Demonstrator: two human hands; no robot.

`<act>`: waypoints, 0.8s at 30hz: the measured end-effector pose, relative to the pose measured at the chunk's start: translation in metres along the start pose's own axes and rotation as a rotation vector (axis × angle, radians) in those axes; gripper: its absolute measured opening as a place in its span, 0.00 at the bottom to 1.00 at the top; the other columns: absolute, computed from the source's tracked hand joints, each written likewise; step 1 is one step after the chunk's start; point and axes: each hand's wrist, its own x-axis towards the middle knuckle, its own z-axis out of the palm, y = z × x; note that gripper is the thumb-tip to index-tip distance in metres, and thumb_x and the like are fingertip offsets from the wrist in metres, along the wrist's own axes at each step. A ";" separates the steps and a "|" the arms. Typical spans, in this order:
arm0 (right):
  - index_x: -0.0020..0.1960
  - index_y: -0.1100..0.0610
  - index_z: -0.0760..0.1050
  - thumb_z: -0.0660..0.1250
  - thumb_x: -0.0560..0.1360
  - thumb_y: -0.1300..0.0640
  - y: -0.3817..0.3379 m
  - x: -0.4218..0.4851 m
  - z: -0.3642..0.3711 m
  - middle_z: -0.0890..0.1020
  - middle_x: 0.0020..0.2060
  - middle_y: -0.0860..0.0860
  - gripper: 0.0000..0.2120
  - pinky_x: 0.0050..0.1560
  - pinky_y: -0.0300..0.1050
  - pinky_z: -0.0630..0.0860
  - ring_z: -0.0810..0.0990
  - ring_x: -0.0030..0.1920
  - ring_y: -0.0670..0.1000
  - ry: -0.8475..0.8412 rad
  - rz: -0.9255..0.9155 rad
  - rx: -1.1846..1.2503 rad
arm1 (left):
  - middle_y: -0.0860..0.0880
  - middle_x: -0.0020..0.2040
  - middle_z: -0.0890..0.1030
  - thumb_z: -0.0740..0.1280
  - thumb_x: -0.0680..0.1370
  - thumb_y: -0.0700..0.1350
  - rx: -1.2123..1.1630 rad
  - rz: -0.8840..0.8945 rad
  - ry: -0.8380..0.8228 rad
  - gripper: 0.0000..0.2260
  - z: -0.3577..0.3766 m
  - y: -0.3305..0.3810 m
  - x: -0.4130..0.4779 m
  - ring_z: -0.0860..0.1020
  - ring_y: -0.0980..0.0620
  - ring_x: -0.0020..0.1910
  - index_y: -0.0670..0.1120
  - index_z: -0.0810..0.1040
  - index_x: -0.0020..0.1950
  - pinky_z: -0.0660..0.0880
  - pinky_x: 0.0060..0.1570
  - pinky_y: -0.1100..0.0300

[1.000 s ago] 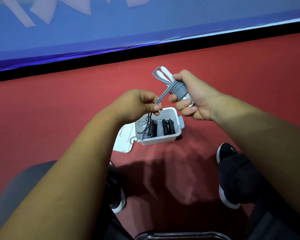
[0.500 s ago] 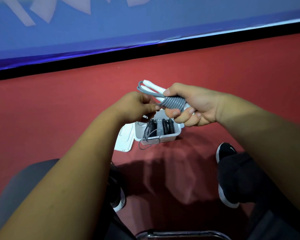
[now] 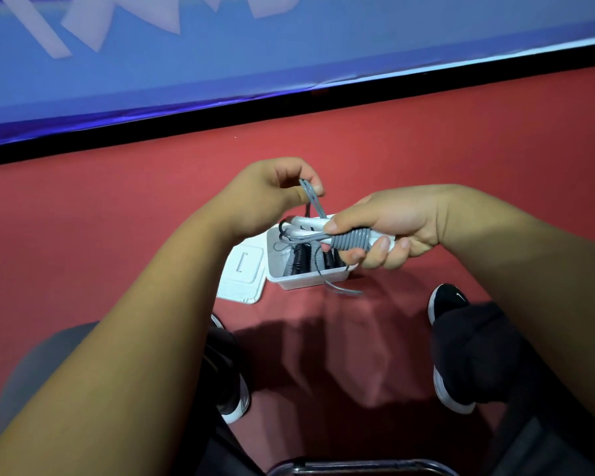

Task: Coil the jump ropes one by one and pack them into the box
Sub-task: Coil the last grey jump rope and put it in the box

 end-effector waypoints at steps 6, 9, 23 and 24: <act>0.66 0.58 0.75 0.65 0.83 0.39 -0.002 0.010 -0.003 0.80 0.40 0.54 0.24 0.24 0.36 0.62 0.69 0.30 0.47 0.365 -0.184 0.107 | 0.49 0.45 0.80 0.74 0.79 0.42 0.373 0.117 0.113 0.11 -0.009 0.000 0.000 0.78 0.56 0.46 0.57 0.88 0.55 0.74 0.50 0.60; 0.65 0.56 0.78 0.64 0.84 0.38 -0.001 0.018 -0.005 0.85 0.40 0.53 0.23 0.32 0.42 0.73 0.78 0.33 0.50 0.562 -0.215 0.066 | 0.45 0.44 0.77 0.73 0.81 0.45 0.523 0.155 0.030 0.14 -0.007 -0.004 -0.002 0.77 0.51 0.46 0.59 0.84 0.64 0.75 0.49 0.55; 0.52 0.49 0.72 0.65 0.80 0.35 -0.011 0.022 -0.003 0.74 0.34 0.48 0.18 0.28 0.36 0.48 0.60 0.27 0.45 0.629 -0.345 0.350 | 0.55 0.42 0.83 0.62 0.86 0.49 0.351 -0.120 -0.025 0.09 0.018 -0.009 0.004 0.73 0.59 0.33 0.51 0.82 0.59 0.69 0.34 0.64; 0.53 0.50 0.72 0.65 0.80 0.36 -0.012 0.022 -0.003 0.74 0.34 0.48 0.17 0.28 0.36 0.48 0.60 0.27 0.45 0.628 -0.353 0.361 | 0.55 0.40 0.81 0.61 0.87 0.51 0.290 -0.138 -0.030 0.11 0.020 -0.010 0.004 0.72 0.58 0.32 0.51 0.82 0.58 0.69 0.36 0.62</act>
